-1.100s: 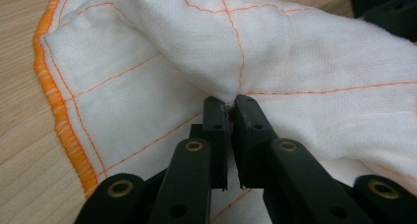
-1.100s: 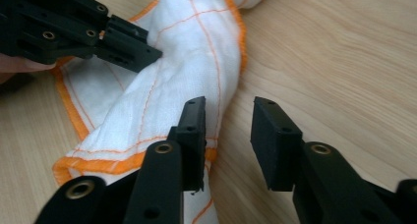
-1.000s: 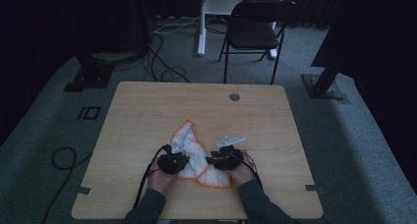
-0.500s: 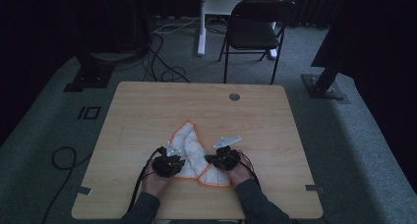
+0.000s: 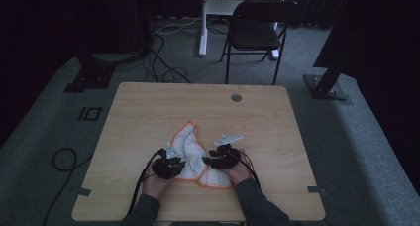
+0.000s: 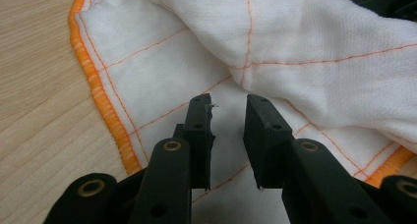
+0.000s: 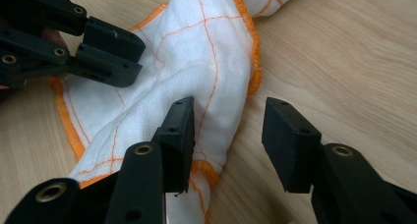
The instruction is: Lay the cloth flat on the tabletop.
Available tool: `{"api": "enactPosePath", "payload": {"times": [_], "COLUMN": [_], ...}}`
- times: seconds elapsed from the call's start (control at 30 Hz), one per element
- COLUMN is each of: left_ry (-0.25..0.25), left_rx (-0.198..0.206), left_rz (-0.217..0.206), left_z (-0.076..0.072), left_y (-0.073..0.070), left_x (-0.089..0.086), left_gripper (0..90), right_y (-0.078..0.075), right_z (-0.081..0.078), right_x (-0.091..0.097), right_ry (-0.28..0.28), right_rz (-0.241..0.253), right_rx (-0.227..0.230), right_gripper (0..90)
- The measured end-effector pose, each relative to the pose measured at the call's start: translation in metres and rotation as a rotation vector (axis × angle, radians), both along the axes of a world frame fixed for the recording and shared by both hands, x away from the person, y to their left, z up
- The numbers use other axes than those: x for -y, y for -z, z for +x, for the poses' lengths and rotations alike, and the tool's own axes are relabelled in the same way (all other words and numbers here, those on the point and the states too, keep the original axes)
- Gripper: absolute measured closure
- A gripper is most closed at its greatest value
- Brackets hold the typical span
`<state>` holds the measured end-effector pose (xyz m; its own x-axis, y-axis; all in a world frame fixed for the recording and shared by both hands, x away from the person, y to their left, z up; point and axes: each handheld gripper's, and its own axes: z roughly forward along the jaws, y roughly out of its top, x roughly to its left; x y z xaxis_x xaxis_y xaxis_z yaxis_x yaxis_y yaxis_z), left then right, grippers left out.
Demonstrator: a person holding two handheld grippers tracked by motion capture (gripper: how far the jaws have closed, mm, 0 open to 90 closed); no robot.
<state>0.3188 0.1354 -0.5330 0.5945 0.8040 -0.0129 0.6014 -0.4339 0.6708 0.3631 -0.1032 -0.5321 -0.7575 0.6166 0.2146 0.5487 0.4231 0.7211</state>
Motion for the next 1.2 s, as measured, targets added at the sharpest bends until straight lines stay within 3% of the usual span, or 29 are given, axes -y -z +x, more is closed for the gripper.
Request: {"api": "enactPosePath", "payload": {"times": [0.13,0.23,0.33,0.43,0.6,1.2], "left_ry": [-0.001,0.000,0.003,0.005,0.002,0.007], "left_rx": [0.003,0.005,0.004,0.005,0.008,0.008], "left_rz": [-0.002,-0.003,-0.006,-0.008,-0.015,-0.017], "left_z": [0.000,-0.001,-0.001,0.000,-0.001,-0.002], "left_y": [0.000,0.001,0.001,0.001,0.002,0.002], "left_x": [0.000,-0.001,-0.002,-0.002,-0.003,-0.008], "left_gripper": [73.1,73.0,72.9,73.0,72.9,73.0], "right_y": [0.004,0.008,0.006,0.002,-0.002,-0.023], "right_z": [0.005,0.008,0.007,0.004,0.003,0.014], "right_x": [-0.003,-0.002,-0.002,-0.002,0.000,0.041], "right_ry": [-0.019,-0.059,-0.063,-0.060,-0.045,0.056], "right_rz": [0.030,0.078,0.055,0.022,0.019,-0.032], "right_rx": [-0.054,-0.103,-0.081,-0.041,-0.026,0.055], "right_gripper": [54.7,72.8,83.4,84.8,85.3,86.4]}}
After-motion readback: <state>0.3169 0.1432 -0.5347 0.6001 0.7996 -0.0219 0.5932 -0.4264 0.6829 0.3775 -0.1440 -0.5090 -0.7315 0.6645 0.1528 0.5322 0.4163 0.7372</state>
